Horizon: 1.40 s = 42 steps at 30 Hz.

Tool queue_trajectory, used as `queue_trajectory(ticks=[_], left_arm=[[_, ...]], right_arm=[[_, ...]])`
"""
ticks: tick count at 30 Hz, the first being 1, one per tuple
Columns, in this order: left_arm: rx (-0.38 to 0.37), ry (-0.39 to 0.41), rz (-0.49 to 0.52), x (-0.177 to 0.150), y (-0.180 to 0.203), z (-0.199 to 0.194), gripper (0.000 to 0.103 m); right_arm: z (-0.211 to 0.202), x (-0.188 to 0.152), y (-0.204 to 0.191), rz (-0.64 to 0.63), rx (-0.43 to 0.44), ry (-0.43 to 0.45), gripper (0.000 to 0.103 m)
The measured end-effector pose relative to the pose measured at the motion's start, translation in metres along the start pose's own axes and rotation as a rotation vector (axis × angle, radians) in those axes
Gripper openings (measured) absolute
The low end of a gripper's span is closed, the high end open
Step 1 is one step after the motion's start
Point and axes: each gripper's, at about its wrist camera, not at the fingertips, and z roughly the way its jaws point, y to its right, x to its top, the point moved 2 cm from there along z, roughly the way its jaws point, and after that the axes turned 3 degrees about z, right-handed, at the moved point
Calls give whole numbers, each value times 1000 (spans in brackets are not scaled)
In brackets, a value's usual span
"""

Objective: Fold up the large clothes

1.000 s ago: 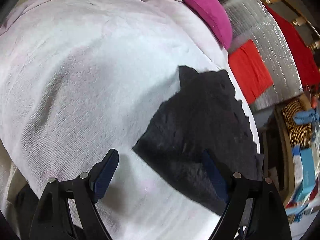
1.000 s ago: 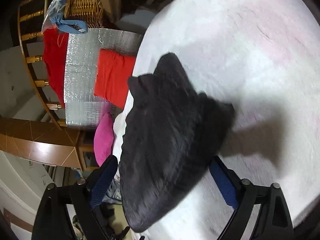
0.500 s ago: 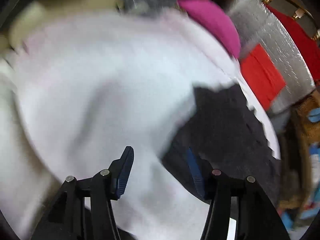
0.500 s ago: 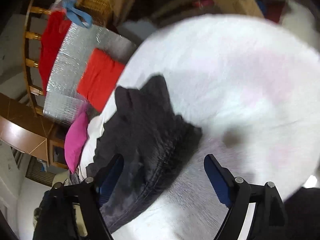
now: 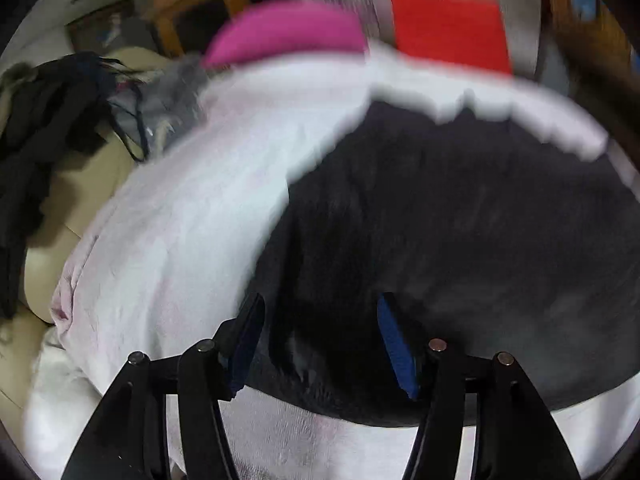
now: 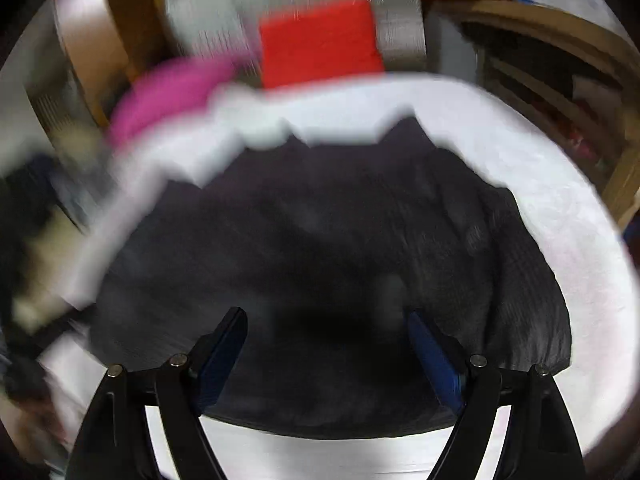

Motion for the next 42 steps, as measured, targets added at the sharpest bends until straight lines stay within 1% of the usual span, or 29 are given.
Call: queue_trajectory(ticks=[2, 4, 5, 6, 8, 10, 13, 14, 15, 19, 20, 21, 22, 23, 24, 25, 26, 28, 30, 31, 32, 33, 34, 35, 36, 38, 39, 40, 42], left_arm=[[-17, 14, -22, -2, -9, -4, 62], [-69, 31, -78, 11, -27, -16, 62], [-92, 45, -97, 19, -33, -18, 64], [-132, 75, -130, 34, -45, -23, 72], [-166, 108, -152, 58, -56, -19, 83], [-163, 119, -98, 87, -57, -2, 83], [-207, 36, -65, 119, -50, 39, 83], [-248, 2, -90, 130, -51, 54, 83], [-256, -12, -110, 137, -52, 63, 83], [-325, -66, -97, 162, -40, 94, 83], [-330, -84, -85, 167, -36, 100, 83], [-318, -85, -78, 171, -34, 106, 83], [-307, -81, -59, 175, -30, 111, 83], [-305, -78, -37, 177, -27, 115, 69], [-318, -94, -27, 179, -24, 121, 20], [-346, -158, -43, 180, -22, 131, 3], [-343, -182, -78, 182, -25, 138, 1], [-220, -161, -81, 180, -28, 144, 0], [-202, -246, -135, 167, -37, 164, 0], [-213, -253, -152, 162, -40, 166, 0], [-238, -210, -167, 158, -45, 158, 0], [-239, -168, -171, 156, -50, 146, 0], [-228, -135, -170, 154, -53, 135, 2], [-217, -114, -170, 153, -56, 125, 16], [-201, -74, -158, 151, -58, 106, 41], [-147, 29, -113, 147, -57, 72, 67], [-109, 86, -97, 143, -57, 55, 74], [-86, 122, -79, 139, -55, 42, 76], [-88, 149, -28, 130, -48, 26, 80]], right_arm=[[-7, 4, 2, -15, 1, 3, 85], [-27, 19, 11, 15, 69, 47, 85], [-37, 30, 19, 32, 79, 75, 85], [-44, 44, 27, 39, 81, 102, 85], [-44, 73, 41, 41, 95, 129, 85], [-27, 109, 61, 68, 94, 118, 85], [5, 151, 81, 108, 88, 91, 85], [20, 164, 85, 113, 107, 63, 85], [33, 176, 80, 112, 125, 35, 85], [68, 194, 80, 81, 107, -41, 83], [73, 196, 81, 79, 112, -56, 80], [81, 196, 81, 71, 121, -78, 55], [88, 195, 76, 59, 98, -102, 24], [92, 194, 78, 45, 74, -117, 16], [96, 197, 76, 37, 69, -121, 10], [97, 196, 76, 34, 58, -111, 8], [93, 196, 80, 39, 50, -92, 8], [94, 197, 90, 81, 35, -81, 8], [107, 191, 94, 104, 0, -126, 8], [106, 190, 92, 98, 0, -114, 12], [101, 190, 89, 99, 16, -88, 13], [94, 190, 87, 109, 42, -70, 21], [85, 189, 86, 122, 58, -56, 47], [78, 189, 87, 135, 61, -37, 71], [63, 188, 87, 154, 60, 12, 95], [29, 184, 82, 166, 72, 107, 95], [17, 179, 79, 167, 98, 125, 95], [4, 172, 73, 160, 137, 136, 95], [-13, 153, 61, 123, 174, 135, 95]])
